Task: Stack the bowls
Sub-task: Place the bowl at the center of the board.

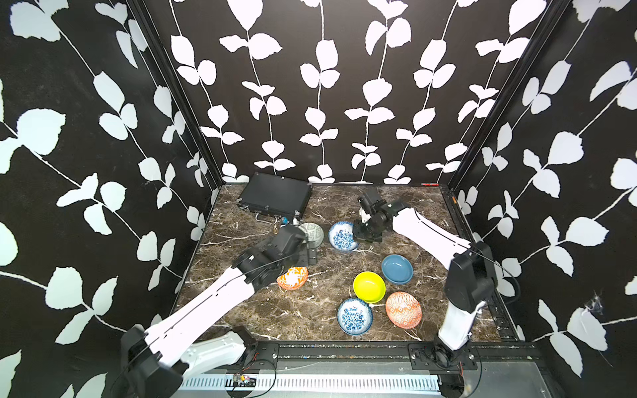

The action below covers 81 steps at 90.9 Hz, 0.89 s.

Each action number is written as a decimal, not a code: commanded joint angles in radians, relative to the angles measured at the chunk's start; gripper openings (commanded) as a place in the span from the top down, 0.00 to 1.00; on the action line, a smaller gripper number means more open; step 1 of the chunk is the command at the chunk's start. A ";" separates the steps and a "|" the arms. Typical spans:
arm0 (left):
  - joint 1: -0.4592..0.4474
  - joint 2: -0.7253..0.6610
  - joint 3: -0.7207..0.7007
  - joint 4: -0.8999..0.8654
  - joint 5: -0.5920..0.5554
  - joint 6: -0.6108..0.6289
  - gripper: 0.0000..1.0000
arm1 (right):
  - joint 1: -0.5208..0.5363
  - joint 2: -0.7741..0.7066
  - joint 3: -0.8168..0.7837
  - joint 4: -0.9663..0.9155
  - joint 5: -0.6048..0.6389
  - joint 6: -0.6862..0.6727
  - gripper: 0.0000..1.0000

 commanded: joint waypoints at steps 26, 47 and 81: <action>0.116 -0.206 -0.230 0.223 -0.003 0.002 0.02 | -0.062 0.156 0.117 0.004 -0.090 -0.030 1.00; 0.120 -0.276 -0.279 0.239 -0.030 -0.015 0.04 | -0.064 0.243 0.165 0.017 -0.104 -0.021 1.00; 0.125 -0.250 -0.279 0.247 -0.036 -0.016 0.08 | -0.063 0.294 0.165 0.052 -0.098 0.003 1.00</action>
